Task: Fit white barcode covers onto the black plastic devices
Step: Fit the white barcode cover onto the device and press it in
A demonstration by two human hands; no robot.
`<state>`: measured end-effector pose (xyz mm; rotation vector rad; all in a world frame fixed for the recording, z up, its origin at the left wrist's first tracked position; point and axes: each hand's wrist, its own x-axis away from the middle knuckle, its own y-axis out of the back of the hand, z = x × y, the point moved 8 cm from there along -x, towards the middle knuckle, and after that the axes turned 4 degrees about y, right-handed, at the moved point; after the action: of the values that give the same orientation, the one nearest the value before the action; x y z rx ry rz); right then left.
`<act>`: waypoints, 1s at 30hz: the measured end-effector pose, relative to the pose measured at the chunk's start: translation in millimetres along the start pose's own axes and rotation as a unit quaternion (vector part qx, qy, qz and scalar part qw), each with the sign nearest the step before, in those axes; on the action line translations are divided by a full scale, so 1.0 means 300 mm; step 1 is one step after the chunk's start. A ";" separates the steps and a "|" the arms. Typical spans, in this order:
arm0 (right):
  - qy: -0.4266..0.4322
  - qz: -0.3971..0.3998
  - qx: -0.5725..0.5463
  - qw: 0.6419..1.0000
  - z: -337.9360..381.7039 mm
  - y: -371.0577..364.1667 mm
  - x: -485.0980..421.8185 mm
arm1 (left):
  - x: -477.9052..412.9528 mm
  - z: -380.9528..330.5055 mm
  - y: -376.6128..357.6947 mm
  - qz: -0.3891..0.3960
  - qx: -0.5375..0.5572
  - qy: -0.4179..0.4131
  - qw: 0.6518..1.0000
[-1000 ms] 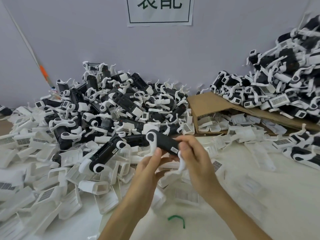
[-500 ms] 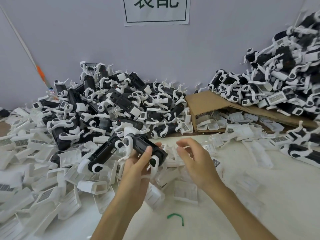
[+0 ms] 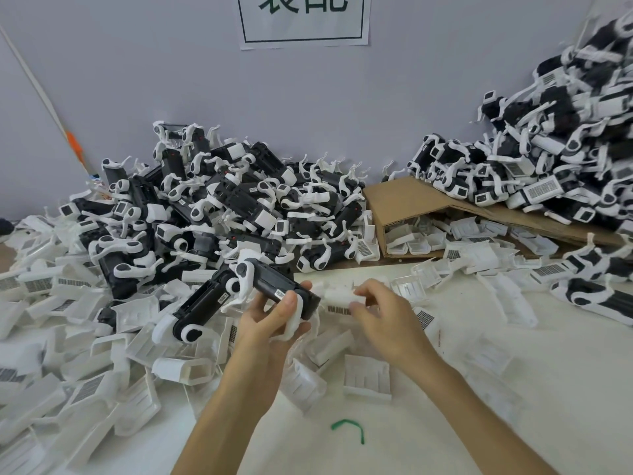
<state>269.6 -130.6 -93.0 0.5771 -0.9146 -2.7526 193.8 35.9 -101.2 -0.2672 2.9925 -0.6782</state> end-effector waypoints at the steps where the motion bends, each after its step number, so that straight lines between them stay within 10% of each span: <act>1: -0.009 -0.020 -0.057 0.998 0.001 0.014 0.000 | 0.002 -0.003 0.004 -0.004 -0.009 -0.002 1.000; 7: -0.012 -0.065 -0.231 0.971 0.018 0.049 0.004 | 0.010 0.005 -0.015 -0.005 -0.042 0.015 0.999; 15: 0.127 -0.238 0.020 0.963 0.105 0.166 0.049 | 0.018 0.039 -0.024 -0.027 -0.005 0.052 0.998; 21: 0.033 -0.103 -0.230 0.967 0.062 0.107 0.018 | 0.022 0.057 -0.020 -0.039 -0.034 0.068 0.996; 26: -0.072 -0.037 -0.445 0.892 0.041 0.028 0.020 | 0.026 0.058 -0.015 -0.042 -0.052 0.058 0.996; 30: -0.062 -0.019 -0.412 0.909 0.056 0.012 0.029 | 0.027 0.039 -0.055 0.025 -0.080 0.024 0.996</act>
<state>254.8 -127.0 -81.3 0.2544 0.2915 -2.8602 189.6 14.9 -104.6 -0.1858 3.0922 -0.4468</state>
